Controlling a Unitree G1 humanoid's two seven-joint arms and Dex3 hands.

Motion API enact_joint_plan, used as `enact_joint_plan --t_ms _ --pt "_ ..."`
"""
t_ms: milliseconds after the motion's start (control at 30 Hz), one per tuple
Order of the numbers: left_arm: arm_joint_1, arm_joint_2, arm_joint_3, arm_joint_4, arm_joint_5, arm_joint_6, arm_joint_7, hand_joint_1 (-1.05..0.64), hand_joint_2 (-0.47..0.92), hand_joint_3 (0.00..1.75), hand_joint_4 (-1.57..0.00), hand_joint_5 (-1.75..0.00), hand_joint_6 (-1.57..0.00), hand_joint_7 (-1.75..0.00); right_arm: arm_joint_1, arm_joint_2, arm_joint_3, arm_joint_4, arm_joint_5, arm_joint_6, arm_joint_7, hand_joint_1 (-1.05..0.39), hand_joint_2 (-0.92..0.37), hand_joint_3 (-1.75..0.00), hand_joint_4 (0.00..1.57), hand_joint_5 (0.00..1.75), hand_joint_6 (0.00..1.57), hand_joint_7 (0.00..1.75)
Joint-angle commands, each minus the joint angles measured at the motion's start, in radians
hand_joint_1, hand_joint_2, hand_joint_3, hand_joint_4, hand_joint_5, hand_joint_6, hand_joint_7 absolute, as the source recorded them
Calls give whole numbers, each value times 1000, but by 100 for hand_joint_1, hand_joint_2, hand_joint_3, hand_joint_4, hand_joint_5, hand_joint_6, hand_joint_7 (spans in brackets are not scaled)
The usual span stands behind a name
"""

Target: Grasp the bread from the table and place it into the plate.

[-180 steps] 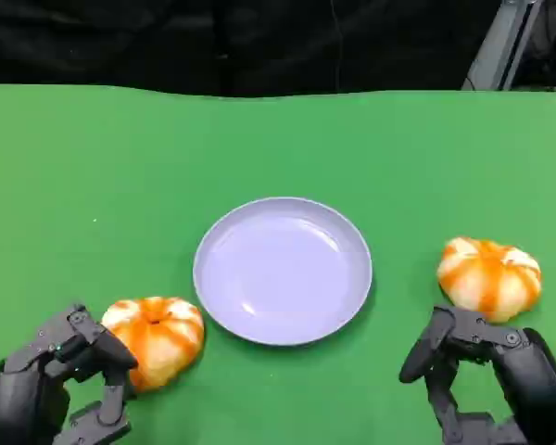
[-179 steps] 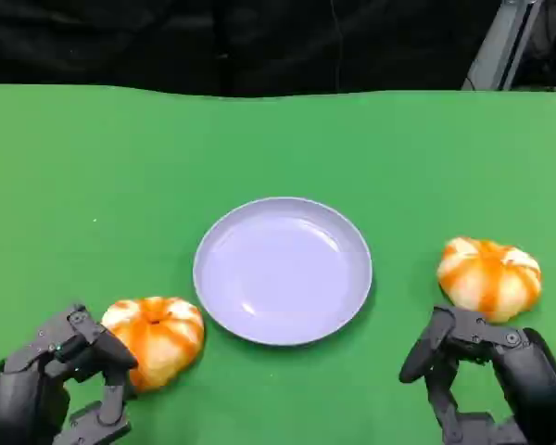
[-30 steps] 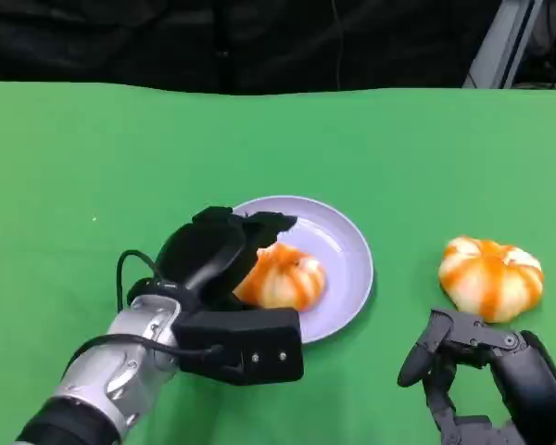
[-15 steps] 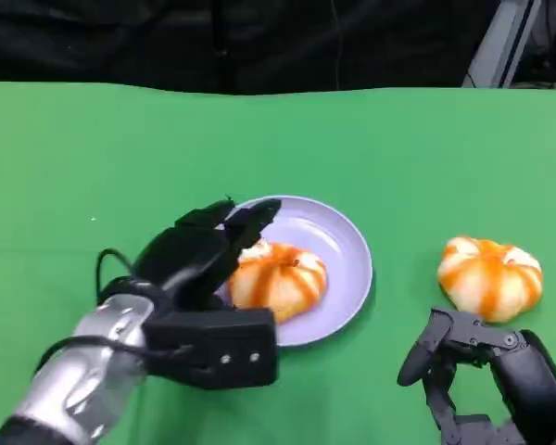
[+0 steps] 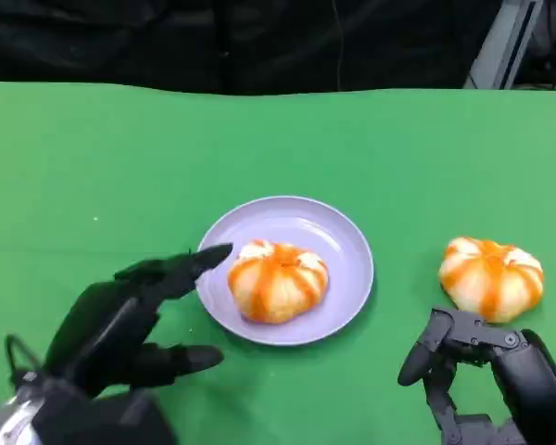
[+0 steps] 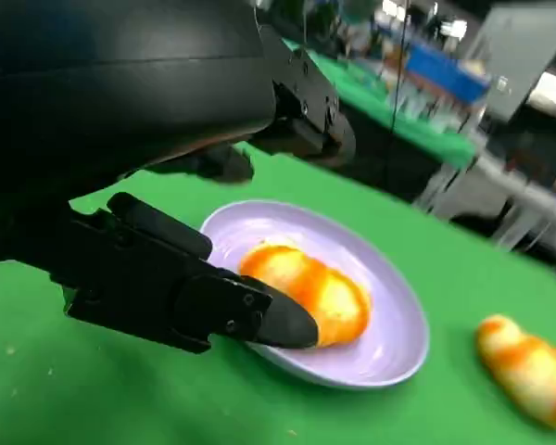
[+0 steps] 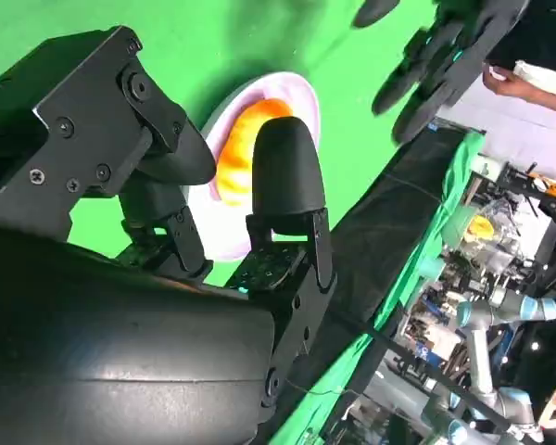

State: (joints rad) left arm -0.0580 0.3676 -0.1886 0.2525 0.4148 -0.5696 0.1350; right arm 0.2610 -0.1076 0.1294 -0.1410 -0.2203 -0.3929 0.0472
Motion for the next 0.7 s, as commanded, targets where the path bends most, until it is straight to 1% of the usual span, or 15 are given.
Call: enact_joint_plan --t_ms 33,67,133,167,200,233,267,333,433,467,533,567,600,633,700 --pt "72 -33 59 1 -105 -96 20 -25 92 15 -70 -55 -80 -23 1 -5 -5 -8 8 5 -2 9 -32 -144 82 163 79 134" --pt "95 -53 74 -1 -145 -114 19 -20 92 16 -76 -59 -85 -25 1 -4 -4 -8 5 5 -4 10 -32 -144 82 163 79 134" --pt "141 -97 99 -13 -236 -118 3 -10 92 19 -81 -75 -97 -29 0 -3 -3 -8 5 5 -4 10 -31 -145 83 163 79 133" --pt "160 -117 109 -15 -284 -123 -10 -6 92 21 -81 -83 -100 -31 0 -3 -3 -7 7 2 -3 10 -31 -145 82 163 79 133" --pt "176 -133 117 -18 -326 -127 -25 -2 89 29 -79 -94 -102 -35 -1 -3 -3 -5 10 -2 -3 11 -31 -145 82 163 79 133" --pt "194 -145 124 -26 -361 -126 -40 1 81 51 -77 -107 -99 -49 -1 -3 -3 -5 9 -4 -3 11 -31 -145 82 162 79 133" --pt "212 -151 126 -37 -424 -124 -82 3 74 67 -76 -115 -93 -64 -1 -3 -3 -4 9 -6 -4 10 -32 -145 82 162 79 133" --pt "247 -166 131 -67 -548 -104 -162 6 67 92 -73 -135 -81 -96 0 -3 -3 -6 10 -2 -2 10 -32 -144 82 161 78 133" --pt "291 -186 149 -121 -631 -66 -216 6 65 100 -75 -144 -77 -115 2 -5 -5 -13 11 6 0 10 -32 -144 82 161 79 133" --pt "304 -193 156 -137 -640 -58 -222 6 65 104 -75 -152 -76 -124 2 -7 -7 -15 13 6 2 10 -33 -144 82 162 79 133" --pt "319 -208 175 -158 -623 -47 -215 6 64 107 -74 -159 -74 -133 1 -10 -9 -12 15 2 4 9 -33 -144 82 162 78 133" --pt "321 -217 184 -166 -619 -32 -209 6 60 113 -76 -166 -74 -142 1 -11 -11 -9 12 -3 2 9 -33 -143 82 163 78 133" --pt "322 -226 192 -172 -619 -20 -208 5 60 114 -77 -170 -73 -147 2 -12 -12 -8 7 -5 -2 10 -34 -142 82 162 78 133" --pt "321 -233 199 -176 -622 -11 -210 5 61 110 -77 -173 -72 -152 2 -12 -12 -9 2 -5 -5 10 -34 -142 82 162 79 133" --pt "320 -247 211 -186 -631 11 -218 5 62 106 -76 -174 -72 -156 4 -10 -12 -14 -2 3 -6 10 -33 -142 82 161 79 133"
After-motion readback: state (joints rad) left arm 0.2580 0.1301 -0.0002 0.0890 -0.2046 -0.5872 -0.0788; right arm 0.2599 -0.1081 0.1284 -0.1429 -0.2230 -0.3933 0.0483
